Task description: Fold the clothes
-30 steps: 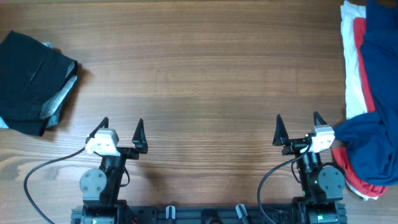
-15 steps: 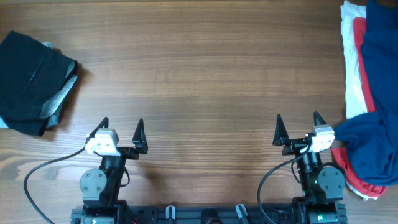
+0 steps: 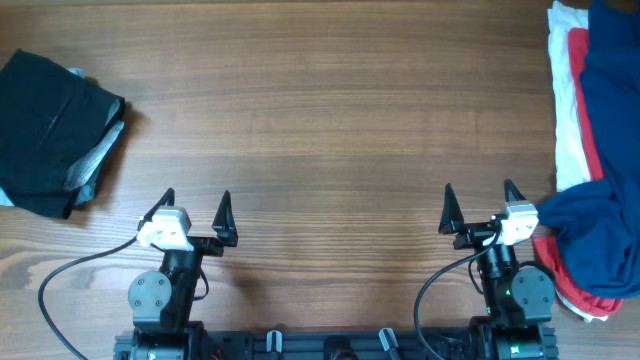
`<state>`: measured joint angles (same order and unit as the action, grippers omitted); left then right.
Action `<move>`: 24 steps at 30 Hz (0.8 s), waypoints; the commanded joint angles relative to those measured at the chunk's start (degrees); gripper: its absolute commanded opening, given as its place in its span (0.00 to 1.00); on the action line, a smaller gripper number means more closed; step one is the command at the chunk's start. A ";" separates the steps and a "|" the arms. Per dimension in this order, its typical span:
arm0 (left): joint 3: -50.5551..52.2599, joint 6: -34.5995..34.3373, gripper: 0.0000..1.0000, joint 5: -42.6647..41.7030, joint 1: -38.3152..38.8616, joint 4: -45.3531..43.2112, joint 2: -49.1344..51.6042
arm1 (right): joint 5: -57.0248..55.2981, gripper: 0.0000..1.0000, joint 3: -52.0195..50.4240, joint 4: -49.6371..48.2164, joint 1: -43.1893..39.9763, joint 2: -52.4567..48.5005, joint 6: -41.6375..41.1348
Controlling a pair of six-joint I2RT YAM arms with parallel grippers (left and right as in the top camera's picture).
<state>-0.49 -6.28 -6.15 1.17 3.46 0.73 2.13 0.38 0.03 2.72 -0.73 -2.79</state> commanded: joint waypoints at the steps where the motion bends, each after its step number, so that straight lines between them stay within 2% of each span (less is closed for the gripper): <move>1: 0.17 -0.20 1.00 -1.31 0.37 0.24 -0.52 | 0.72 1.00 -0.09 -0.13 -0.44 0.31 -0.22; 6: 0.17 -0.81 1.00 -1.31 0.37 0.22 -0.46 | 0.92 1.00 -0.07 -1.42 -0.44 0.31 -3.08; 9: 0.17 -11.39 1.00 -1.38 0.37 0.22 -0.44 | 1.29 1.00 0.17 -1.51 -0.44 0.31 -12.44; 11: 0.09 -12.24 1.00 -2.47 0.37 0.22 -0.42 | 3.34 1.00 1.62 0.17 -0.44 0.31 -12.39; 16: -3.52 -12.20 1.00 -4.94 0.37 1.42 0.11 | 1.70 1.00 10.08 10.80 -0.44 -0.59 -12.22; 18: -6.27 -12.20 1.00 -4.92 0.37 4.50 1.86 | 0.85 1.00 13.51 14.47 -0.44 -2.67 -12.00; 22: -12.70 -12.15 1.00 -4.94 0.37 9.44 10.12 | 0.22 1.00 23.65 22.67 -0.44 -10.99 -10.58; 24: -18.08 -12.15 1.00 -4.94 0.37 11.96 17.55 | 0.22 1.00 30.71 27.80 -0.44 -19.30 -8.96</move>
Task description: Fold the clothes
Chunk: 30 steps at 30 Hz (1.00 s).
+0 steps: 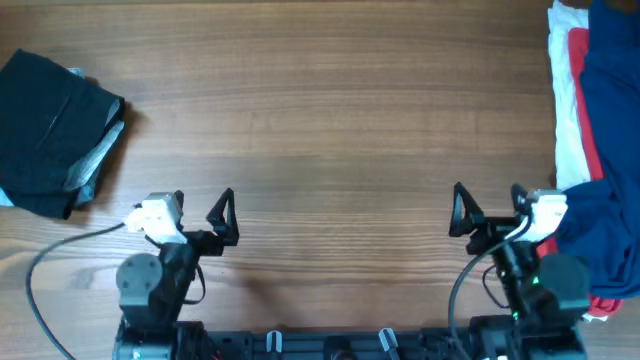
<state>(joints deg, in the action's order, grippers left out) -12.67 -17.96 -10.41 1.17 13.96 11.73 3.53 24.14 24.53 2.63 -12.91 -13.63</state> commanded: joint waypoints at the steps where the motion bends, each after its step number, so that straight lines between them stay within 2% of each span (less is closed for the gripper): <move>1: -11.54 -0.50 1.00 -0.61 0.37 5.57 13.16 | -1.16 1.00 11.82 7.80 -0.35 -14.14 2.29; 4: -23.10 -0.46 1.00 -0.46 0.37 17.40 24.79 | -1.14 1.00 20.44 16.41 -0.37 -28.22 3.19; 6: -29.09 -0.26 1.00 -0.44 0.37 24.50 31.10 | -0.68 1.00 23.23 17.27 -0.35 -36.50 3.02; 8: -31.65 -0.28 1.00 -0.44 0.35 27.74 35.36 | -0.72 1.00 23.32 16.59 -0.35 -41.72 3.17; 9: -31.67 -0.31 1.00 -0.44 0.31 27.67 37.27 | -2.89 1.00 23.32 16.24 -0.39 -45.92 2.93; 10: -31.67 -0.35 1.00 -0.48 0.33 27.71 38.77 | -7.98 1.00 23.32 16.72 -0.74 -48.74 -0.96; 12: -31.67 -0.33 1.00 -0.48 0.31 27.76 40.11 | -20.90 1.00 23.32 18.62 -4.07 -53.72 -12.50; 15: -31.67 -0.35 1.00 -0.48 0.33 27.65 40.04 | -22.99 1.00 23.30 16.50 -15.63 -57.61 -19.50; 19: -31.65 -0.33 1.00 -0.46 0.33 27.65 40.04 | -23.21 0.98 22.99 9.11 -25.44 -61.11 -19.82; 24: -31.65 -0.33 1.00 -0.46 0.33 27.65 40.04 | -31.67 0.95 22.82 11.17 -34.51 -63.87 -19.43; 30: -31.65 -0.33 1.00 -0.44 0.33 27.23 40.04 | -30.86 0.87 21.31 8.22 -38.47 -70.62 -19.58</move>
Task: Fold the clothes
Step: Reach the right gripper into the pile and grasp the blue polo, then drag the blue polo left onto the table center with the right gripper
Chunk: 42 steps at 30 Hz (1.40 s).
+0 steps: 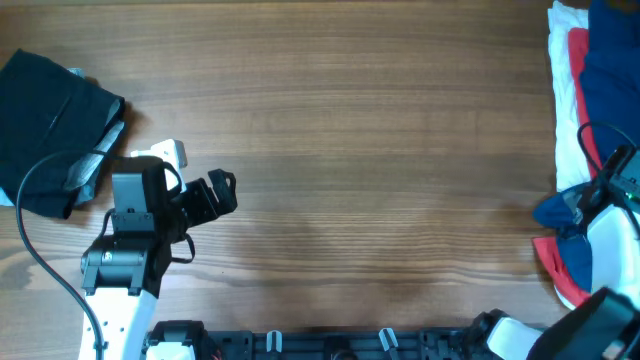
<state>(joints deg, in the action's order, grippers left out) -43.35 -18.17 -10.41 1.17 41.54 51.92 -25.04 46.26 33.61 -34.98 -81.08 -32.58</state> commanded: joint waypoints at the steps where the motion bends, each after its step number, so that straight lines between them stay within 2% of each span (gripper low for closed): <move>1: -0.96 -0.13 1.00 -0.44 0.33 -0.57 -0.15 | -2.60 0.84 -0.81 -1.33 -1.44 -4.20 -0.66; 3: -0.96 -0.13 1.00 -0.46 0.33 -0.55 -0.15 | -2.60 0.72 -0.81 -2.16 -2.75 -6.91 -0.81; 5: -0.96 -0.13 1.00 -0.44 0.33 -0.57 -0.15 | -2.58 0.52 -0.81 -2.78 -3.87 -9.40 -1.01; 7: -0.96 -0.11 1.00 -0.44 0.33 -0.57 -0.15 | -1.86 0.09 -0.81 -3.74 -4.81 -10.51 -1.03; 8: -0.96 -0.11 1.00 -0.44 0.33 -0.57 -0.15 | -0.09 0.04 -0.70 -4.28 -5.18 -10.38 -0.61; 13: -0.96 -0.11 1.00 -0.44 0.33 -0.57 -0.15 | 7.43 0.04 5.14 -0.44 -5.16 -4.98 4.92; 16: -0.96 -0.11 1.00 -0.44 0.33 -0.59 -0.15 | 14.45 0.04 12.52 3.67 -5.05 4.28 10.45; 19: -0.96 -0.11 1.00 -0.44 0.33 -0.57 -0.15 | 23.41 0.04 14.73 4.46 -3.30 12.85 17.22; 21: -0.96 -0.11 1.00 -0.44 0.33 -0.59 -0.15 | 33.38 0.04 14.78 4.57 4.37 19.96 27.96; 27: -0.96 -0.11 1.00 -0.44 0.33 -0.59 -0.15 | 41.09 0.04 14.93 3.50 23.67 27.56 41.90; 30: -0.96 -0.11 1.00 -0.44 0.33 -1.01 -0.15 | 42.53 0.04 14.91 7.80 33.97 26.73 46.18; 35: -0.96 -0.13 1.00 -0.46 0.33 -1.44 -0.15 | 42.53 0.04 14.80 11.61 46.14 17.73 45.35; 39: -0.96 -0.13 1.00 -0.46 0.33 -1.44 -0.15 | 42.49 0.04 14.80 6.86 54.03 8.37 42.29; 42: -0.96 -0.13 1.00 -0.46 0.33 -1.44 -0.15 | 41.40 0.04 14.80 -4.33 59.28 3.37 35.36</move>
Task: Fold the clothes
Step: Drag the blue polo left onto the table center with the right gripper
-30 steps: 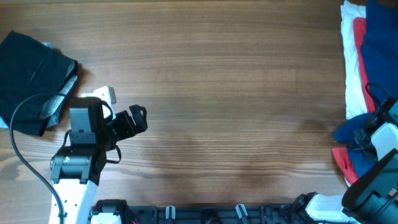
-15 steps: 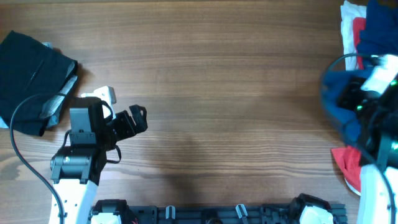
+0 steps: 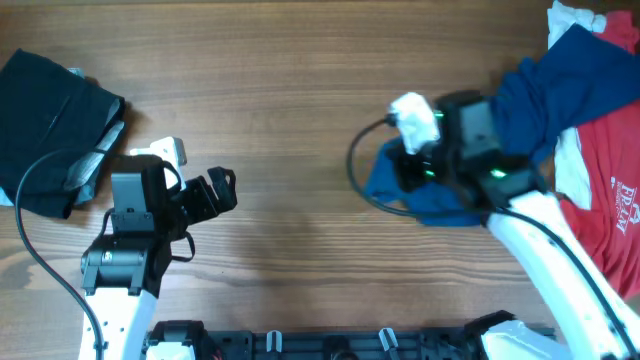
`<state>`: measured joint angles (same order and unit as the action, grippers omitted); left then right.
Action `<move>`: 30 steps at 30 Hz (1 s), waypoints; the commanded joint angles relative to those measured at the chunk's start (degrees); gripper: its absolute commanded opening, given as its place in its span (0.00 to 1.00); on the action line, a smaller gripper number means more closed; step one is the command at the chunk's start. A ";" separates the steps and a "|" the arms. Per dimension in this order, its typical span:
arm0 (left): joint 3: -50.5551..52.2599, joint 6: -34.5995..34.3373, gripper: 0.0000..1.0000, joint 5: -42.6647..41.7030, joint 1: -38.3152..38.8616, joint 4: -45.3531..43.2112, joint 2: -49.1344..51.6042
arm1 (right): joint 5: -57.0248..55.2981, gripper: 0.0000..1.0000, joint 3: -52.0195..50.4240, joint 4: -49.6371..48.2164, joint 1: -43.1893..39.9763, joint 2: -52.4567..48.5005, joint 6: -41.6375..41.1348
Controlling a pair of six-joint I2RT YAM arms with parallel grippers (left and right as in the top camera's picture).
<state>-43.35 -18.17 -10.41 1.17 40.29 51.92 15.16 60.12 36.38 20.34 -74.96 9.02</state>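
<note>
A blue garment (image 3: pixel 540 85) stretches from the pile at the right edge toward the table's middle, its leading end (image 3: pixel 385 185) bunched under my right gripper (image 3: pixel 402 170). That gripper is shut on the blue cloth, with its fingers mostly hidden beneath the wrist. A red shirt (image 3: pixel 600 200) with white lettering lies uncovered at the right, and white fabric (image 3: pixel 570 18) shows at the top corner. My left gripper (image 3: pixel 222 190) hovers over bare wood at the left, pointing right, open and holding nothing.
A stack of dark folded clothes (image 3: pixel 45 130) with a grey piece (image 3: pixel 100 150) beneath it sits at the left edge, just behind my left arm. The wooden table (image 3: pixel 300 80) spreads between the two piles. Cables trail from both arms.
My right gripper was at the right edge on the blue cloth; now it is near the table's middle with the blue garment pulled out after it. The red shirt is uncovered. The left arm has not moved.
Both grippers stood open at the front edge. Then each had swung outward, the left toward the dark stack, the right toward the pile. Later the right was down on the blue cloth at the right edge, and now it holds that garment stretched toward the middle.
</note>
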 commanded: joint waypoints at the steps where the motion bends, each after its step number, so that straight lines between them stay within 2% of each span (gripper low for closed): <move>1: -0.96 -0.13 1.00 -0.46 0.33 -0.20 -0.15 | 1.18 0.04 0.94 -12.57 5.38 -3.67 -8.63; 3: -0.96 -0.13 1.00 -0.46 0.33 -0.22 -0.15 | 0.00 0.04 0.94 -24.68 7.45 -5.09 -13.99; 4: -0.96 -0.13 1.00 -0.46 0.33 -0.22 -0.15 | -1.16 0.25 0.94 -30.32 8.17 -5.70 -16.39; 5: -0.96 -0.13 1.00 -0.46 0.33 -0.22 -0.13 | -1.36 0.57 0.94 -33.83 8.46 -6.34 -17.64; 6: -0.96 -0.13 1.00 -0.46 0.33 -0.42 -0.13 | -1.40 0.83 0.94 -35.71 8.48 -6.91 -18.45; 7: -0.96 -0.13 1.00 -0.48 0.33 -0.63 -0.13 | -3.48 0.99 0.96 -35.04 8.39 -7.06 -18.47; 13: -0.96 -0.35 1.00 -0.59 0.33 -0.87 -0.13 | -42.16 0.99 0.96 -14.34 7.06 -1.75 -21.24; 16: -0.96 -0.68 1.00 -3.89 0.39 -1.92 0.83 | -52.09 0.99 0.96 -5.46 5.92 4.68 -23.50; 18: -0.92 -5.09 1.00 -6.34 1.88 -4.07 3.72 | -51.28 1.00 0.96 1.20 3.41 8.92 -26.80; 23: -0.92 -7.04 1.00 -6.73 11.56 -9.90 15.15 | -46.14 1.00 0.96 13.81 -4.50 11.76 -27.91; 25: -0.92 -9.64 1.00 -6.73 15.63 -12.44 20.11 | -46.12 1.00 0.96 17.70 -6.62 11.76 -31.52; 30: -0.92 -17.07 1.00 -6.73 24.09 -21.99 32.46 | -44.19 1.00 0.96 20.35 -8.41 11.76 -32.98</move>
<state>-43.72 -30.00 -16.47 21.54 21.34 79.26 -30.04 60.75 56.05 12.29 -63.72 -21.89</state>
